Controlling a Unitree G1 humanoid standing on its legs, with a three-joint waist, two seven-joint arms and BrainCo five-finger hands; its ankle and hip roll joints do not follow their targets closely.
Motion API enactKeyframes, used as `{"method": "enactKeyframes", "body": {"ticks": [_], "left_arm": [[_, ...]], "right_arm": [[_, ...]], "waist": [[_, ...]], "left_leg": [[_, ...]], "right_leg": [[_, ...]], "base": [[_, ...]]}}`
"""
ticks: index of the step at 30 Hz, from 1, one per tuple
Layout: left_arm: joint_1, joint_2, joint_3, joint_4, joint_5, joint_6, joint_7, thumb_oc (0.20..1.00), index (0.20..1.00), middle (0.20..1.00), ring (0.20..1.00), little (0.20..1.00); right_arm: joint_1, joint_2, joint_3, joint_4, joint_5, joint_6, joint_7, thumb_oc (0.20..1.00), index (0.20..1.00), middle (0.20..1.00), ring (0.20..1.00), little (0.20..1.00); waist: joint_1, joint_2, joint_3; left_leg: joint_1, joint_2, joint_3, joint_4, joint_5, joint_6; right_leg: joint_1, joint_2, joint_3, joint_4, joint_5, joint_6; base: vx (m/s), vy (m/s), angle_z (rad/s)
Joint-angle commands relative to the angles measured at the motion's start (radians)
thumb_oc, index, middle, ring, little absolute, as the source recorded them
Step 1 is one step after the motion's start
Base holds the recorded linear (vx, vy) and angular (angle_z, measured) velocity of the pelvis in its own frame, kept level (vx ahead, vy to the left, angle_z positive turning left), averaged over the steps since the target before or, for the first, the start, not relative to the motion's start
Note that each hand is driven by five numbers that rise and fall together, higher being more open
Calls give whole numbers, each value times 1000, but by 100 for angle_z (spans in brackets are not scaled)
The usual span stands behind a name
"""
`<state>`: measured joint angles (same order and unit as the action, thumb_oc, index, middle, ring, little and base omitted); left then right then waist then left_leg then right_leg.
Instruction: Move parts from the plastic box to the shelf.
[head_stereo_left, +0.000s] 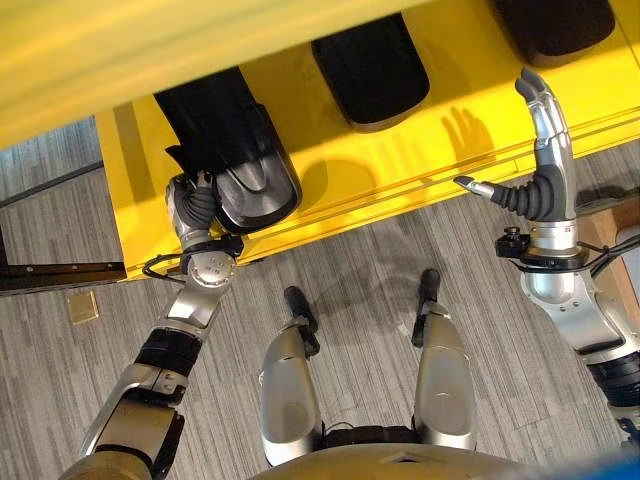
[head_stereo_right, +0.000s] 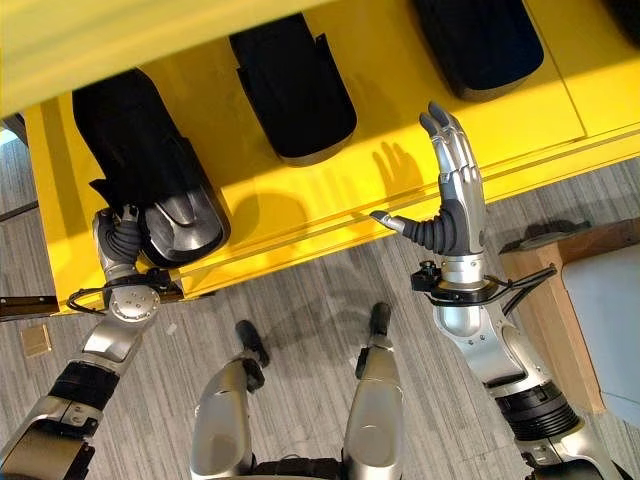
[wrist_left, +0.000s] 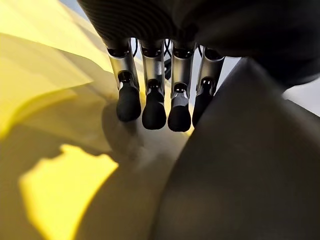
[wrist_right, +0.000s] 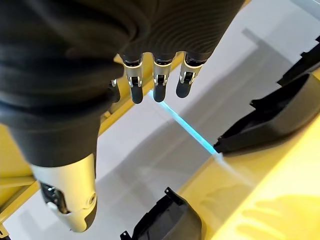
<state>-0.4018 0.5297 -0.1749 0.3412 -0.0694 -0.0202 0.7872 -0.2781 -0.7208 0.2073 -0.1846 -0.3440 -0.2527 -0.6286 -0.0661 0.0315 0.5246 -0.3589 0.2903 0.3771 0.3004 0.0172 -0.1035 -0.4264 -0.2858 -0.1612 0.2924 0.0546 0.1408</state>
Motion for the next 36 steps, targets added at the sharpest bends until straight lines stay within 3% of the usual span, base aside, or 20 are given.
{"method": "enactKeyframes", "body": {"ticks": [1, 9, 21, 26, 31, 36], "left_arm": [[-30, 78, 76, 22, -22, -14, 58, 200, 200, 200, 200, 200], [-108, 157, 98, 107, 49, 49, 74, 200, 200, 200, 200, 200], [-269, 292, 30, 273, 120, 180, 89, 200, 200, 200, 200, 200], [-331, 321, -10, 315, 172, 220, 64, 200, 200, 200, 200, 200], [-362, 326, -24, 339, 117, 223, 80, 200, 200, 200, 200, 200], [-378, 328, -48, 351, 184, 254, 75, 200, 200, 200, 200, 200]], "right_arm": [[-27, -16, -60, -114, 23, 12, 24, 1000, 1000, 1000, 1000, 1000], [-57, -44, -82, -111, 48, 15, 82, 1000, 1000, 1000, 1000, 1000], [-107, -90, -89, -96, 83, 21, 140, 1000, 1000, 1000, 1000, 1000], [-115, -104, -92, -98, 91, 21, 160, 1000, 1000, 1000, 1000, 1000], [-112, -108, -88, -82, 85, 10, 159, 1000, 1000, 1000, 1000, 1000], [-114, -105, -88, -80, 98, 20, 174, 1000, 1000, 1000, 1000, 1000]], "waist": [[0, -18, -30], [-16, -14, -5], [-55, -8, -5], [-68, -7, -5], [-75, -4, -5], [-78, -8, -5]], "left_leg": [[-21, -36, -44, 24, -41, 7], [-65, -29, -40, 61, -47, 8], [-106, -42, -28, 67, -45, 12], [-113, -46, -21, 69, -46, 15], [-120, -52, -15, 75, -49, 21], [-123, -50, -13, 81, -52, 22]], "right_leg": [[-19, 61, -26, 185, -190, 17], [-74, 68, -13, 237, -198, 4], [-132, 91, 20, 244, -185, -6], [-146, 94, 27, 249, -182, -8], [-156, 99, 35, 255, -181, -11], [-159, 103, 34, 258, -181, -12]], "base": [[-46, 39, -6], [-5, 47, 0], [0, 60, -2], [4, 51, -2], [6, 25, 0], [0, 0, 0]]}}
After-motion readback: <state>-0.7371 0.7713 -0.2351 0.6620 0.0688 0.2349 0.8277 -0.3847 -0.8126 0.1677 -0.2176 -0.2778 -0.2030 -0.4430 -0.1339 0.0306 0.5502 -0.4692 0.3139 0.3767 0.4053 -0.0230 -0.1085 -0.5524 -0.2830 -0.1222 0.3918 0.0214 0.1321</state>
